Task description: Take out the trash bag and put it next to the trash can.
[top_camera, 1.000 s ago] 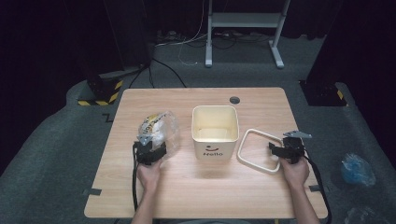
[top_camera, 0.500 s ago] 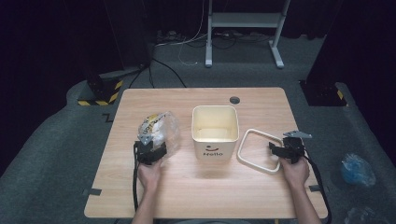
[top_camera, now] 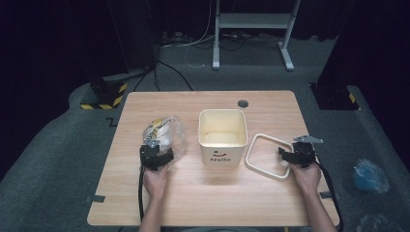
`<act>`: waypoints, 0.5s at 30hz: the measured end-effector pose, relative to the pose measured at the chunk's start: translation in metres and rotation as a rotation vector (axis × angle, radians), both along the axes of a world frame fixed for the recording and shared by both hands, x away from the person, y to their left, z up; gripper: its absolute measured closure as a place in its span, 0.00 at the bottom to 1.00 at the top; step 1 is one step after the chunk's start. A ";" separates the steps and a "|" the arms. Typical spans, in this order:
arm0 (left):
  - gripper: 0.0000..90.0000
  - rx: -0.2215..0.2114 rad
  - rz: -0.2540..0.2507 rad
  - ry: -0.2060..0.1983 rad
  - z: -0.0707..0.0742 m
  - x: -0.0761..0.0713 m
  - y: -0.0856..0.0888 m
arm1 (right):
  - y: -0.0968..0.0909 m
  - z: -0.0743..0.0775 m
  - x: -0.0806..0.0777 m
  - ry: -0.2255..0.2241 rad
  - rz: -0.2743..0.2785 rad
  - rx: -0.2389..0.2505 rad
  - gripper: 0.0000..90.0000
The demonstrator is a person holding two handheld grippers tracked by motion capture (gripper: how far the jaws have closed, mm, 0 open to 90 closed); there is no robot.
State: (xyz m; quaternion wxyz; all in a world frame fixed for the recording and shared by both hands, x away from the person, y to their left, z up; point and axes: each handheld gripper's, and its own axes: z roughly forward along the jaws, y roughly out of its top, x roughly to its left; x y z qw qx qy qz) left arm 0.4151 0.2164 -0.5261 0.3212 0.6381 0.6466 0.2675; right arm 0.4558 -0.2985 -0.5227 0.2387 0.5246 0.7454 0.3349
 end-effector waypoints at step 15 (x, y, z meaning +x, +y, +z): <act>0.34 0.010 -0.004 0.003 0.000 0.000 -0.001 | -0.010 0.003 -0.003 0.010 -0.032 0.023 0.56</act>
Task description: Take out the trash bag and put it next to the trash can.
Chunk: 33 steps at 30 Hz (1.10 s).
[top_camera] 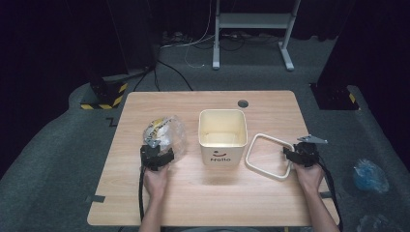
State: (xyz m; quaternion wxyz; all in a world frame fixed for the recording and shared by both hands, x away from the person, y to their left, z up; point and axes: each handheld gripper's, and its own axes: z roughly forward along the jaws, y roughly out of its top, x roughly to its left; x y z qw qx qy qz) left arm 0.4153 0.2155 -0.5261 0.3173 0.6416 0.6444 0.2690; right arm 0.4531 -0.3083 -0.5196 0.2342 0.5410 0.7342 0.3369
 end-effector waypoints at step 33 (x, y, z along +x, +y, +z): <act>0.33 0.000 -0.002 0.001 0.000 0.000 0.000 | 0.001 0.005 0.006 0.020 -0.008 -0.069 0.84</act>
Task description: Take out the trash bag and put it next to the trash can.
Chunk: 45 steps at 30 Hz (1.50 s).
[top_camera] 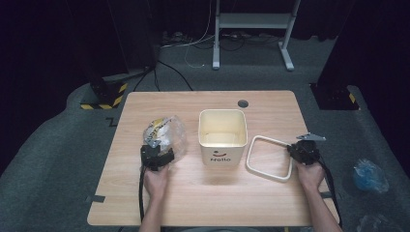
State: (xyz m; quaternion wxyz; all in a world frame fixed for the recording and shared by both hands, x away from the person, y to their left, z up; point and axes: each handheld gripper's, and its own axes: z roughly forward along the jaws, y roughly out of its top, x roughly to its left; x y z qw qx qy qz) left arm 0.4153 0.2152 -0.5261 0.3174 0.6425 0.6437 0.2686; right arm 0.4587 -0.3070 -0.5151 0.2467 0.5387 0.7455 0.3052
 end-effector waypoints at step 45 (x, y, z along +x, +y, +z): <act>0.33 -0.002 -0.002 0.000 0.000 0.000 0.001 | -0.004 0.046 -0.004 -0.021 0.025 0.031 0.86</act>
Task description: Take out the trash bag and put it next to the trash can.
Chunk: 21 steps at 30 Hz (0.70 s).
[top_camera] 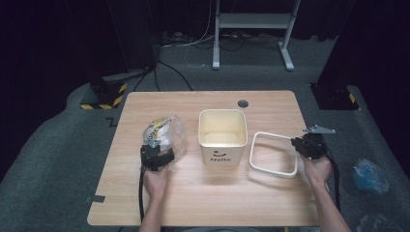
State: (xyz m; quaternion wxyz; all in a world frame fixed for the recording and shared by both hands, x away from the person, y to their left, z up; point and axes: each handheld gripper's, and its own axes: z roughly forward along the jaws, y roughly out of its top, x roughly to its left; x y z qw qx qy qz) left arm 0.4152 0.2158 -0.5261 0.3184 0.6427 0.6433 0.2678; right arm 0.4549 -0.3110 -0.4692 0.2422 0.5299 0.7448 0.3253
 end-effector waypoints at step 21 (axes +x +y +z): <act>0.33 0.000 0.004 -0.003 0.000 0.001 -0.001 | -0.007 0.026 -0.002 -0.018 0.012 0.010 0.86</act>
